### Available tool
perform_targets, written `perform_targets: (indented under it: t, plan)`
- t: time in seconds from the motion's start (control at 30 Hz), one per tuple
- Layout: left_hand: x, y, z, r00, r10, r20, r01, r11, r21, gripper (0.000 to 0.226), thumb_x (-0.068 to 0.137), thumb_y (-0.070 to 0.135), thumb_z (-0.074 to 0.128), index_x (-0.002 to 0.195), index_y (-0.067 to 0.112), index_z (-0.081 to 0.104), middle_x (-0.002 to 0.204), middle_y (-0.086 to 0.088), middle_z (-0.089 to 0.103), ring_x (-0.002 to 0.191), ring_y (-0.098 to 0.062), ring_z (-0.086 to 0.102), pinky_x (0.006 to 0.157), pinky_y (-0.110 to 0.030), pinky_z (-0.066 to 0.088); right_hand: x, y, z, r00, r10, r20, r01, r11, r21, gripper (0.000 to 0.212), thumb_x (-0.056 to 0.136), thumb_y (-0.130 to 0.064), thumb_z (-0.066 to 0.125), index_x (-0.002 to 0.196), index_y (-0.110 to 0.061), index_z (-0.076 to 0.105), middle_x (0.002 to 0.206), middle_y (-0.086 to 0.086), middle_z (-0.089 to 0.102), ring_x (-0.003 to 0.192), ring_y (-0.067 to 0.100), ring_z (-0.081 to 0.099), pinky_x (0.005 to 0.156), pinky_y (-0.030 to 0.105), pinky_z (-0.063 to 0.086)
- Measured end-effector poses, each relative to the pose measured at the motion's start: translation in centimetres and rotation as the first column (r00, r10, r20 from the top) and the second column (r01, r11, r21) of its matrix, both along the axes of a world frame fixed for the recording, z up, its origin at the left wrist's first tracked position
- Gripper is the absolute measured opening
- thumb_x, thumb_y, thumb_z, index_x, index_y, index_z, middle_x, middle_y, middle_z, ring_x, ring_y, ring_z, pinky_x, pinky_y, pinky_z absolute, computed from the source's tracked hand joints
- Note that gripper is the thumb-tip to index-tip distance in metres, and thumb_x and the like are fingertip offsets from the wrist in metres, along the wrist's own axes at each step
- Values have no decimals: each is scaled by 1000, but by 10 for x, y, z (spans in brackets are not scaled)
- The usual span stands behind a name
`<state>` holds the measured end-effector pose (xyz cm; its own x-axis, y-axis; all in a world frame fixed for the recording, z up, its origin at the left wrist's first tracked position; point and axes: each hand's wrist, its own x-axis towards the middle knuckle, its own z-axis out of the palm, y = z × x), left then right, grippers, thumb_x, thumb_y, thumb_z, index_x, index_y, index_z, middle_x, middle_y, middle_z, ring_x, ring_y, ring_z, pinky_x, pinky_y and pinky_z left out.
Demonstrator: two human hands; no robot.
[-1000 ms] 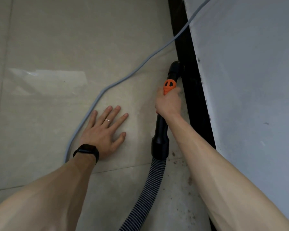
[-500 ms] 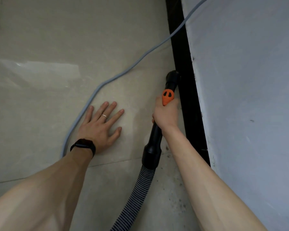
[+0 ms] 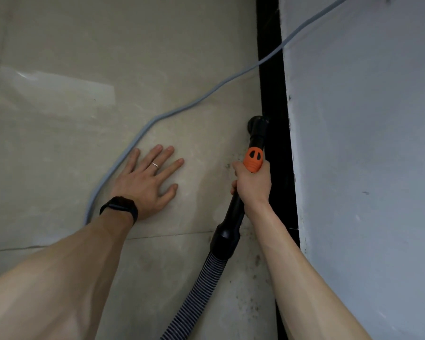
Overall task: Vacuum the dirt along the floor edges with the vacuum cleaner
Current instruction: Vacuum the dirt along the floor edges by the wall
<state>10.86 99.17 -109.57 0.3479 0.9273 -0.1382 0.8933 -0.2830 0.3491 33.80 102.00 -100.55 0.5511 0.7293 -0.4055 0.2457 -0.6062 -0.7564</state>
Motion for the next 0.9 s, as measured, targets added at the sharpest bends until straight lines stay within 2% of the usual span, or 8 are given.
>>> perform_targets:
  t: [0.17,0.37,0.53,0.63,0.77,0.9]
  plan:
    - [0,1,-1,1000,5,-5,-5,1000,0,65,93,62,11,155,43,0,164,11,-7,150,-11,-10,121,-49,-5,2,30,4,998,-7,-67,8,1000,12,24,86,-14,71,102,-17,54,76,5,61,44,11,53,45,27,47]
    - [-1,0,-3,999,8,38,-9,1000,29,64,94,59,23,155,40,16,164,9,8,151,-13,3,121,-50,2,10,65,12,994,30,-101,-31,999,-9,21,89,-12,70,103,-11,55,79,9,61,48,14,52,47,30,47]
    - [0,1,-6,999,8,32,-8,1000,21,63,95,59,22,155,41,16,164,9,7,151,-14,1,121,-50,2,25,68,28,974,26,-224,-47,995,-87,17,94,-23,70,100,-12,59,66,1,60,48,14,55,46,28,48]
    - [0,0,-6,1000,5,20,-6,1000,21,64,95,60,20,155,41,13,164,9,4,151,-13,-2,121,-50,1,32,50,31,982,14,-187,-35,994,-108,23,94,-31,70,93,-13,56,62,1,55,45,13,51,44,27,46]
    - [0,-1,-6,1000,9,25,-10,1000,19,64,94,60,19,155,42,13,163,10,2,151,-12,-3,121,-49,0,41,22,30,995,17,-100,-24,997,-69,38,95,-47,70,104,-14,54,70,0,57,47,14,50,45,30,47]
    - [1,-1,-7,1000,17,22,-18,999,28,64,94,61,13,155,43,10,164,10,0,150,-11,-6,121,-48,-4,49,3,30,998,44,-37,-46,997,-63,35,96,-48,68,107,-16,58,75,0,59,47,14,51,46,31,47]
